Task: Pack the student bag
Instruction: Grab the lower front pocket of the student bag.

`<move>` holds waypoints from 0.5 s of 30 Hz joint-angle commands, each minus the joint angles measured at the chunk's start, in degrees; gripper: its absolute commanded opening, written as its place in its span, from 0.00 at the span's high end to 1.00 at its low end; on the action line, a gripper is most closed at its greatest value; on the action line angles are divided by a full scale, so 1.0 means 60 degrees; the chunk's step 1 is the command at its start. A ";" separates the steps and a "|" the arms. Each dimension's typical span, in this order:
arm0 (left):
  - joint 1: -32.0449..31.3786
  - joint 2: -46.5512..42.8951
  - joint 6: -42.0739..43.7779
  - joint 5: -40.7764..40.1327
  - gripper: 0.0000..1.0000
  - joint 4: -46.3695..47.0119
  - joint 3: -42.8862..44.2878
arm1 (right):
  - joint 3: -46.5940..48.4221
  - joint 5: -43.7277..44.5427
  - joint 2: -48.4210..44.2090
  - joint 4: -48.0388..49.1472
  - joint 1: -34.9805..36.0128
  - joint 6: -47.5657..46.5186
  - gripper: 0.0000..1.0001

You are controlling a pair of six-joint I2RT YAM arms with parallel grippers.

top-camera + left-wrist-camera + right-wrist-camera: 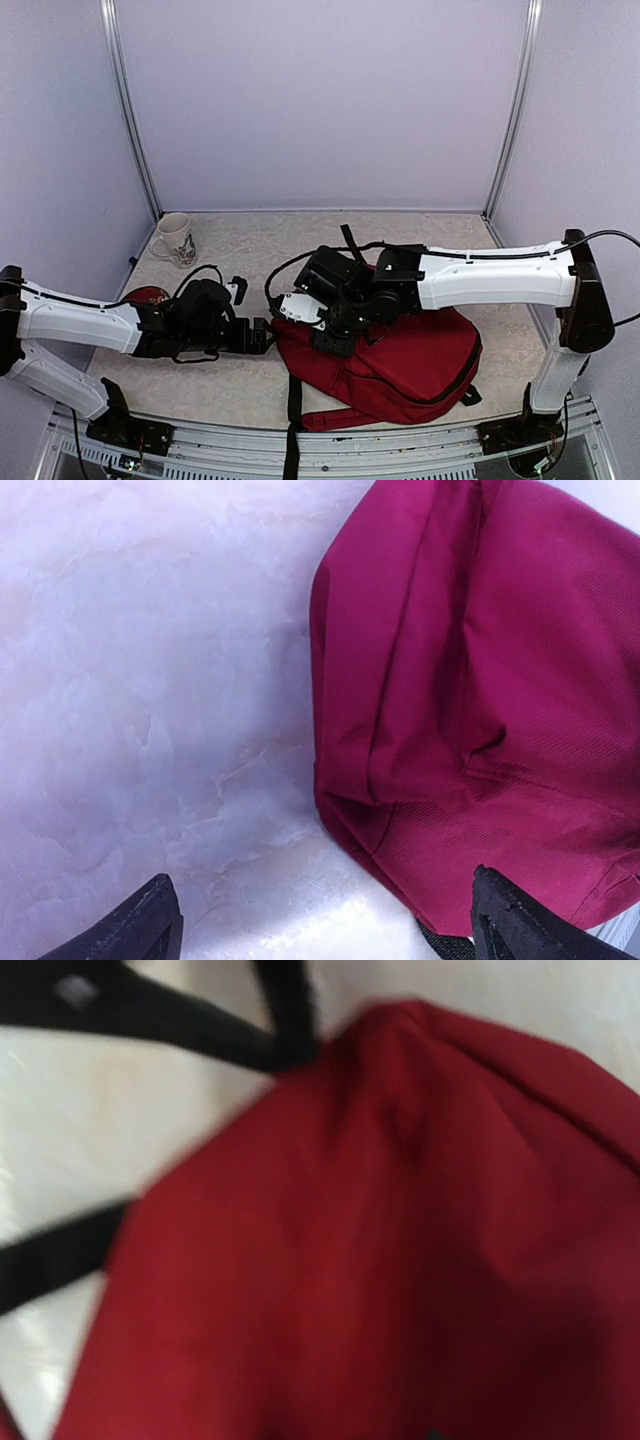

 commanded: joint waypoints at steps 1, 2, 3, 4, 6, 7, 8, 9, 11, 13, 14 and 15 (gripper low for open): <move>0.0057 0.0445 -0.0178 0.0037 0.02 -0.0070 0.0116 | 0.0856 0.1455 0.0075 -0.1154 0.0012 -0.0575 0.60; 0.0055 0.0634 -0.0144 0.0098 0.02 0.0009 0.0142 | 0.0876 0.1537 0.0053 -0.1236 0.0012 -0.0588 0.62; 0.0042 0.0801 -0.0134 0.0211 0.03 0.0170 0.0148 | 0.0847 0.1552 0.0005 -0.1276 0.0012 -0.0634 0.64; 0.0041 0.0964 -0.0118 0.0308 0.03 0.0363 0.0135 | 0.0794 0.1584 -0.0045 -0.1273 0.0012 -0.0691 0.64; 0.0040 0.1283 -0.0091 0.0452 0.02 0.0667 0.0145 | 0.0717 0.1773 -0.0116 -0.1303 0.0019 -0.0747 0.66; 0.0042 0.1431 -0.0056 0.0521 0.02 0.0791 0.0172 | 0.0727 0.1864 -0.0119 -0.1352 0.0013 -0.0784 0.67; 0.0041 0.1556 -0.0026 0.0590 0.03 0.0889 0.0215 | 0.0763 0.1923 -0.0099 -0.1426 0.0012 -0.0814 0.68; 0.0030 0.1676 -0.0004 0.0674 0.03 0.0996 0.0237 | 0.0819 0.1936 -0.0091 -0.1473 0.0012 -0.0836 0.68; -0.0019 0.1863 0.0026 0.0856 0.03 0.1241 0.0270 | 0.0795 0.1890 -0.0069 -0.1470 0.0012 -0.1001 0.69; -0.0106 0.2030 0.0038 0.0954 0.03 0.1432 0.0309 | 0.0748 0.2003 0.0010 -0.1438 0.0012 -0.1104 0.69; -0.0174 0.2123 0.0064 0.0992 0.03 0.1498 0.0346 | 0.0749 0.2085 0.0076 -0.1462 0.0012 -0.1136 0.69; -0.0230 0.2208 0.0111 0.1019 0.03 0.1554 0.0387 | 0.0779 0.2123 0.0160 -0.1487 0.0012 -0.1167 0.69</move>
